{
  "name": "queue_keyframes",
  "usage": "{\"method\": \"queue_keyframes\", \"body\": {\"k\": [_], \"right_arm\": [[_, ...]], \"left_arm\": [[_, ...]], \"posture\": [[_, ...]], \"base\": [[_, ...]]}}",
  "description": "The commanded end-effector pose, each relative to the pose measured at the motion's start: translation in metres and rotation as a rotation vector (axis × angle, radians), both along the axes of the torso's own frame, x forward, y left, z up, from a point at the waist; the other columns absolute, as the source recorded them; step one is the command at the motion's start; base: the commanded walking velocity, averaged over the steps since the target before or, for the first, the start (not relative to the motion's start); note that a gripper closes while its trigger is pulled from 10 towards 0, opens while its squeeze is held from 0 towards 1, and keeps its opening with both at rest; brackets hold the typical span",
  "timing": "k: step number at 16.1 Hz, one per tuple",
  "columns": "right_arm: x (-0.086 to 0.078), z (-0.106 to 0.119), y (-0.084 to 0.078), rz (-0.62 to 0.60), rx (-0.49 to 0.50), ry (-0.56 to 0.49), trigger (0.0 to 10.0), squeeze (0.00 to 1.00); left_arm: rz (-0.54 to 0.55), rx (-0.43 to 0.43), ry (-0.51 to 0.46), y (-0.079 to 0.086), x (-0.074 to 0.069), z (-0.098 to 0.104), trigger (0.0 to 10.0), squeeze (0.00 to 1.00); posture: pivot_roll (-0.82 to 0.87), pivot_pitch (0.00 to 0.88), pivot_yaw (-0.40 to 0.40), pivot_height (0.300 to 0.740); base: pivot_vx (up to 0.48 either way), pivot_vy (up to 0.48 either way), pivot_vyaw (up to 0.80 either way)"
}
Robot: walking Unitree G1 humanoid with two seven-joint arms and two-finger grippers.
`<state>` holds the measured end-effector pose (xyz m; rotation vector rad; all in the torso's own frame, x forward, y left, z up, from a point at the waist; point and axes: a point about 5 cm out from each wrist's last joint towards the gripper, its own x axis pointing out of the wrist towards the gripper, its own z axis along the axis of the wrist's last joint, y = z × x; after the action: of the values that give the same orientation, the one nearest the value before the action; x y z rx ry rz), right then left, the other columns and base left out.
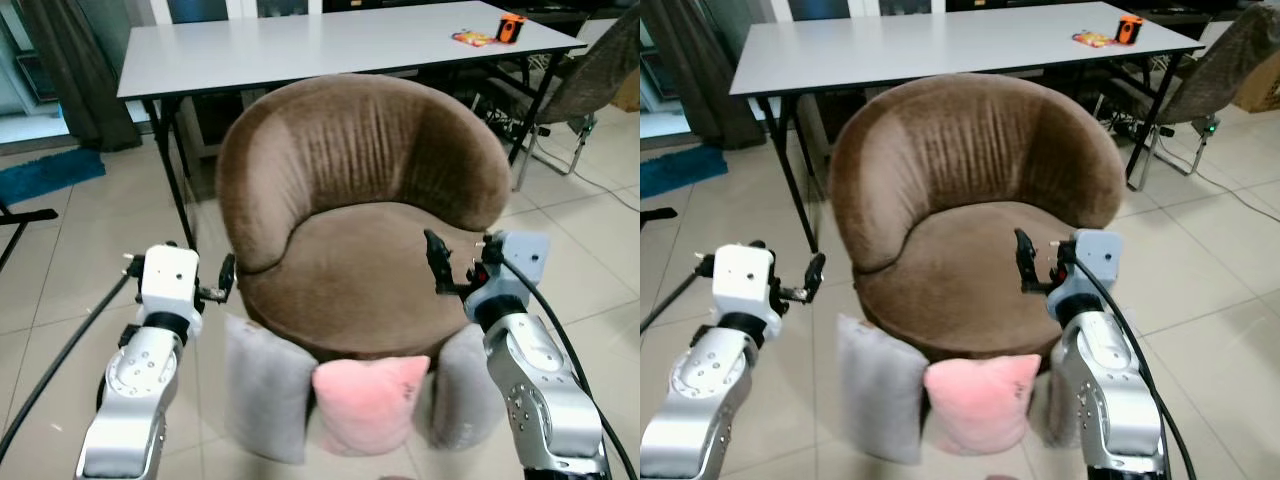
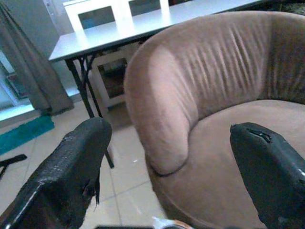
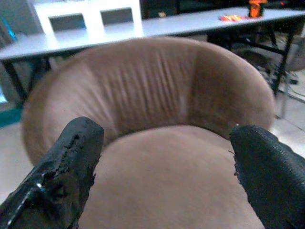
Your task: Move the pillow to the sofa from floor
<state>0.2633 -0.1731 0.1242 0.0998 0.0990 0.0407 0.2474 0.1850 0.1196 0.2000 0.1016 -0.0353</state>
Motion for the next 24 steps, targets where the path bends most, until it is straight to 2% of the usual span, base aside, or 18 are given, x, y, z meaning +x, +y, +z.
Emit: {"method": "queue_keyframes", "body": {"k": [1,4,8,11,16,19,24], "right_arm": [[0.001,0.0,0.0,0.0,-0.001,-0.005,10.0,1.0],[0.012,0.004,0.007,0.045,-0.012,-0.036,10.0,1.0],[0.022,0.005,0.01,0.056,-0.003,-0.042,10.0,1.0],[0.018,0.003,0.014,0.059,-0.021,-0.033,10.0,1.0],[0.019,0.0,0.01,0.053,-0.013,-0.026,10.0,1.0],[0.019,-0.003,0.013,0.041,-0.002,-0.023,10.0,1.0],[0.016,-0.009,0.016,0.046,-0.001,-0.012,10.0,1.0]], "left_arm": [[0.009,0.022,0.011,0.001,-0.001,-0.003,10.0,0.0],[0.021,0.033,0.005,0.004,-0.004,0.0,10.0,0.0],[0.029,0.048,-0.001,0.006,-0.004,0.001,10.0,0.0],[0.015,0.059,-0.006,0.005,0.001,0.001,10.0,0.0],[0.014,0.068,-0.021,0.005,0.007,0.002,10.0,0.0],[0.016,0.116,-0.025,0.009,0.005,0.003,10.0,0.0],[0.038,0.114,-0.03,0.014,0.004,0.002,10.0,0.0]], "posture": [[-0.08,0.0,0.028,0.74],[-0.05,0.0,0.011,0.74],[-0.04,0.0,0.011,0.74],[-0.06,0.0,0.011,0.74],[-0.05,0.0,0.0,0.74],[-0.05,0.0,0.012,0.74],[-0.05,0.0,0.014,0.74]], "base": [[0.0,-0.469,0.0],[0.0,-0.47,0.0],[0.0,-0.472,0.68],[0.0,-0.471,0.79],[0.0,-0.472,0.79],[0.0,-0.471,0.79],[0.0,-0.469,0.79]]}}
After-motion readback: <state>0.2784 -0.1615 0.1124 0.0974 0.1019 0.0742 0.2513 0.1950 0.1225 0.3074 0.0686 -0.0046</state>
